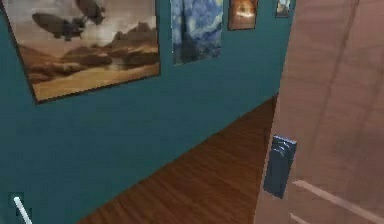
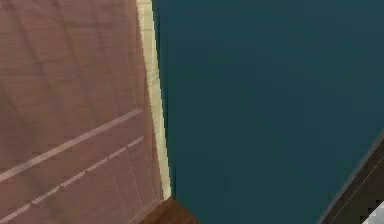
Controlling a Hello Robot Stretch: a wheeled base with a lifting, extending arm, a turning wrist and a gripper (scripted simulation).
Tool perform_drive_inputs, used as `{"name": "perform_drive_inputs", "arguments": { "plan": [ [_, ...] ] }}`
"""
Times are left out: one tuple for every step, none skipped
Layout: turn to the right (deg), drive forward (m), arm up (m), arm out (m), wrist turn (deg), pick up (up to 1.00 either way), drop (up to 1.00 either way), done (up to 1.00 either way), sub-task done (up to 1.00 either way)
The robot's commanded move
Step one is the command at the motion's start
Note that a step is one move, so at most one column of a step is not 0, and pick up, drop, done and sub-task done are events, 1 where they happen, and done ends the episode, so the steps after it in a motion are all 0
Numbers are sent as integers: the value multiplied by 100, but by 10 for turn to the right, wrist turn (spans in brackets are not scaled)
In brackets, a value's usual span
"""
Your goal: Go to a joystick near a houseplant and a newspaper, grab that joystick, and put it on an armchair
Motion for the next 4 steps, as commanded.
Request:
{"name": "perform_drive_inputs", "arguments": {
  "plan": [
    [0, 20, 0, 0, 0, 0, 0, 0, 0],
    [-120, 0, 0, 0, 0, 0, 0, 0, 0],
    [0, 55, 0, 0, 0, 0, 0, 0, 0],
    [450, 0, 0, 0, 0, 0, 0, 0, 0]
  ]
}}
